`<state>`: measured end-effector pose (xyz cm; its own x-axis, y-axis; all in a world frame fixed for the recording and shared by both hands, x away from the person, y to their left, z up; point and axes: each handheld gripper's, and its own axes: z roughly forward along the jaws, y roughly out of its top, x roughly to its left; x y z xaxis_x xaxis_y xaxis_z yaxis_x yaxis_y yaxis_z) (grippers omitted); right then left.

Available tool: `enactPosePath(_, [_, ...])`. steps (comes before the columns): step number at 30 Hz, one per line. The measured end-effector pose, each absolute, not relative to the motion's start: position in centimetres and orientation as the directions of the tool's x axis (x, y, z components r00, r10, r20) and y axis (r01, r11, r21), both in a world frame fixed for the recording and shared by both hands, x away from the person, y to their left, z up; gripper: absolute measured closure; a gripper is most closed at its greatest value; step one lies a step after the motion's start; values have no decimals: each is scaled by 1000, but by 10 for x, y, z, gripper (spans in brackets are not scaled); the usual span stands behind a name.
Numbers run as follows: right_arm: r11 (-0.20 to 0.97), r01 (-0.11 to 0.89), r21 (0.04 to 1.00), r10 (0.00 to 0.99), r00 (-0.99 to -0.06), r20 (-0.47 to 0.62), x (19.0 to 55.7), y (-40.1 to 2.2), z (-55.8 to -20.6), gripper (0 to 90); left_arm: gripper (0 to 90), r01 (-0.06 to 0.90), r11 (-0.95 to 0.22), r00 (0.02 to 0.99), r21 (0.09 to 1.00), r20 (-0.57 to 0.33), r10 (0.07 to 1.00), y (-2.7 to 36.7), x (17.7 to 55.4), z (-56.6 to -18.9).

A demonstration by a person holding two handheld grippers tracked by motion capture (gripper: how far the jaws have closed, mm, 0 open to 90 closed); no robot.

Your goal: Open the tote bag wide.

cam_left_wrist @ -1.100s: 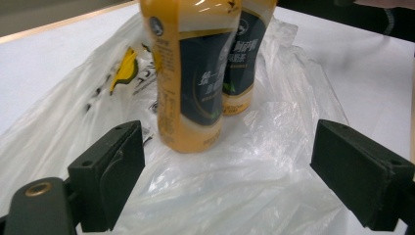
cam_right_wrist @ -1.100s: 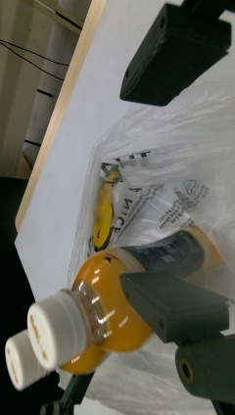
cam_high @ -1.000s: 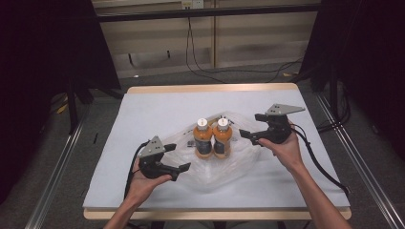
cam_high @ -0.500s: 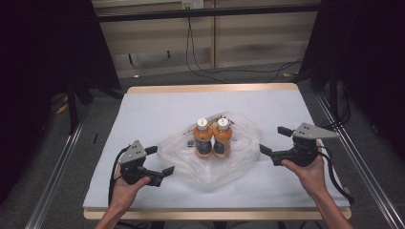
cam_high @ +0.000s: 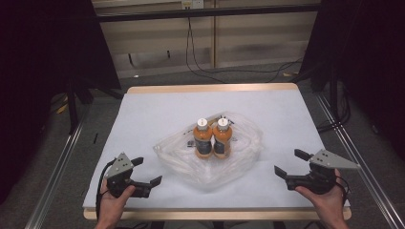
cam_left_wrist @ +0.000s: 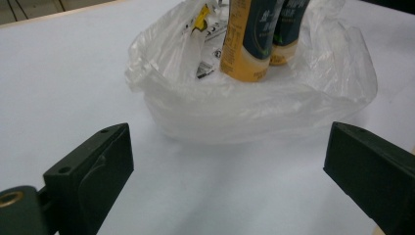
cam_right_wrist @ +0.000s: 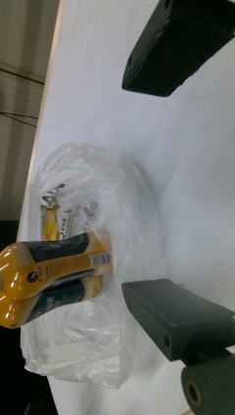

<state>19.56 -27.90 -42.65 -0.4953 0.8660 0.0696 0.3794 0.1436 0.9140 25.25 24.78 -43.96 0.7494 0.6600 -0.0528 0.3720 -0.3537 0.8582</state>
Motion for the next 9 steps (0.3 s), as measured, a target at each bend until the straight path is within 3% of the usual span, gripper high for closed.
enactPosePath(3, [156, 377, 913, 876, -480, 48, 184, -285, -430, 70, 40, 384, -320, 715, 866, -60, 696, 253, 247, -444])
enactPosePath(9, [79, 406, 910, 887, -446, 122, 172, -296, -440, 63, 38, 393, -243, 682, 887, -104, 723, 269, 246, -445])
